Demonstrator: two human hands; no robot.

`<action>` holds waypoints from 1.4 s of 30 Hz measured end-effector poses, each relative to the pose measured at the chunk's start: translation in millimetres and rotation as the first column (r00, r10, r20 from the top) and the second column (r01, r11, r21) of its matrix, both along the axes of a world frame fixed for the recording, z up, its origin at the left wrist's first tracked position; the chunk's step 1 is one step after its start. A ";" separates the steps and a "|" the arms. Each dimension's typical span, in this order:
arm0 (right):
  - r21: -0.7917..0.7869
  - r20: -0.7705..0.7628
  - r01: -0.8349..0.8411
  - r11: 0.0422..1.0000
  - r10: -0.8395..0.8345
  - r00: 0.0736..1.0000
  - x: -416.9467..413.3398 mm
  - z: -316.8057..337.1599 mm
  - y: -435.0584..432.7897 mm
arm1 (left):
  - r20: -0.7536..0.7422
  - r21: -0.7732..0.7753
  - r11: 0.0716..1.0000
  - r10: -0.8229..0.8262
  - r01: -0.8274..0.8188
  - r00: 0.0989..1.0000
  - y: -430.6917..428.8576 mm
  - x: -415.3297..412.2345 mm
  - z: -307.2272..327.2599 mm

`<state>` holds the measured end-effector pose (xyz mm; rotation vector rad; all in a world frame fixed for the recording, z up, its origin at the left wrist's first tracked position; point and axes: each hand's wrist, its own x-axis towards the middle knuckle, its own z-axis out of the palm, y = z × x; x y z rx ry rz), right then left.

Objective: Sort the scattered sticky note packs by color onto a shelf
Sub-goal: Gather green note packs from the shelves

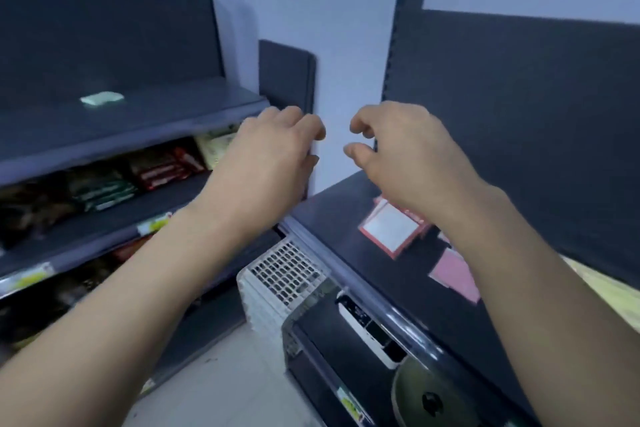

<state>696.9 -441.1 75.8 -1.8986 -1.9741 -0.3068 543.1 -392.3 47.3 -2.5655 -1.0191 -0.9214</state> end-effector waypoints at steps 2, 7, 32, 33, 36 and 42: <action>-0.005 0.002 -0.096 0.995 0.096 0.995 -39.3 0.1 24.4 | 0.011 -0.005 0.996 0.084 -0.084 0.996 8.8 -43.2 0.2; -0.012 0.025 -0.330 0.944 0.330 0.944 -136.3 0.0 80.7 | 0.027 -0.018 0.939 0.344 -0.343 0.939 22.4 -144.2 0.5; -0.114 -0.045 -0.851 0.512 0.853 0.519 -448.7 -12.8 299.0 | 0.006 -0.257 0.348 0.933 -0.902 0.359 118.2 -407.3 -11.4; -0.117 -0.046 -0.857 0.502 0.860 0.509 -463.2 -13.3 302.9 | 0.011 -0.257 0.326 0.942 -0.910 0.335 118.5 -420.9 -11.8; -0.118 -0.052 -0.864 0.489 0.866 0.497 -508.3 -15.9 313.3 | 0.007 -0.274 0.285 0.956 -0.919 0.294 123.6 -464.4 -15.1; -0.139 -0.061 -0.849 0.510 0.851 0.521 -600.4 -24.8 328.3 | -0.017 -0.307 0.265 0.959 -0.914 0.284 141.3 -563.1 -25.3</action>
